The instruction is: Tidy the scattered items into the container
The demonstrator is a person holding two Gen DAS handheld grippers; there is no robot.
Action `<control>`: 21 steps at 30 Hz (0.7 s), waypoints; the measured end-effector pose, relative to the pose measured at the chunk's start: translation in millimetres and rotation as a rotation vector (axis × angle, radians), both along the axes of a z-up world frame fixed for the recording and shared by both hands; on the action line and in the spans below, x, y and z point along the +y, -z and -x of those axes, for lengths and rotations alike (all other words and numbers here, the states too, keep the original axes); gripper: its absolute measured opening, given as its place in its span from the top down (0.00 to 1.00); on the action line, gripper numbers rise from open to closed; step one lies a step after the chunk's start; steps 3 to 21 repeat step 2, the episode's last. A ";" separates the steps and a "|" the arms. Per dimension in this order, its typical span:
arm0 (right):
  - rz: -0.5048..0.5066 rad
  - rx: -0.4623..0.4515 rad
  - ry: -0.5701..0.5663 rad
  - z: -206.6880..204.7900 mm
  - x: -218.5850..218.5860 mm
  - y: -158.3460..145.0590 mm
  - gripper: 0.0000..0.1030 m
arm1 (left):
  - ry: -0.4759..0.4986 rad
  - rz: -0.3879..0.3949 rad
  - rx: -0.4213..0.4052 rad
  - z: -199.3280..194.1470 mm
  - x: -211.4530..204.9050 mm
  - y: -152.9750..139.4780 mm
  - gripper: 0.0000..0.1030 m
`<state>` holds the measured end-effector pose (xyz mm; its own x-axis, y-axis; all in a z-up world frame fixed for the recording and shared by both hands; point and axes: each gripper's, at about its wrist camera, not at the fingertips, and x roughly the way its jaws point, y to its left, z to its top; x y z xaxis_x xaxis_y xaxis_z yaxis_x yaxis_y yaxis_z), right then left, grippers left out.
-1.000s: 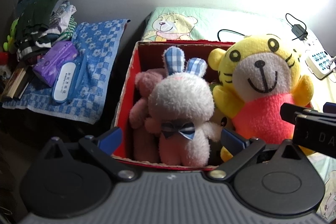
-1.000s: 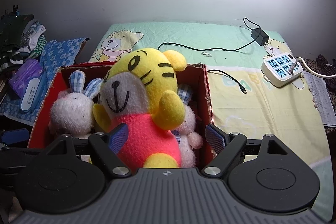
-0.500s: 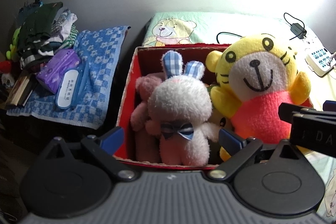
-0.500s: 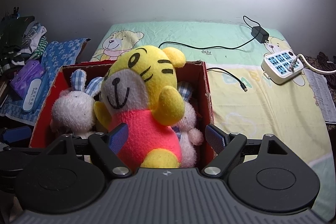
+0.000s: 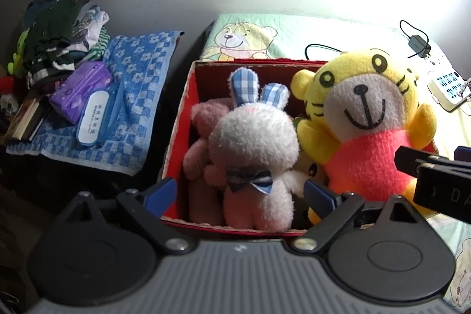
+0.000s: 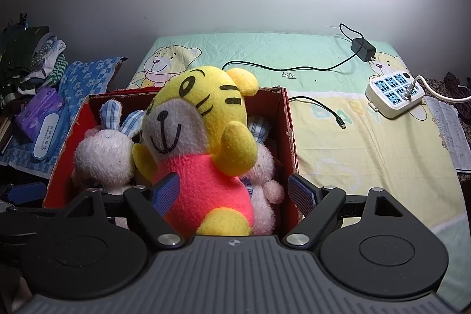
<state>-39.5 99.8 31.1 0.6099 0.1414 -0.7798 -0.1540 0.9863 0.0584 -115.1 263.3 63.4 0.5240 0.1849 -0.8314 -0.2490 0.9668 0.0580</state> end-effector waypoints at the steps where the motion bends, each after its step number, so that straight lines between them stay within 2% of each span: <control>1: 0.000 0.000 0.000 0.0 0.0 0.0 0.20 | 0.001 0.004 0.000 0.0 0.2 -0.2 0.09; 21: 0.000 -0.001 0.000 0.0 0.0 0.0 0.20 | 0.002 0.009 0.000 -0.2 0.2 -0.4 0.09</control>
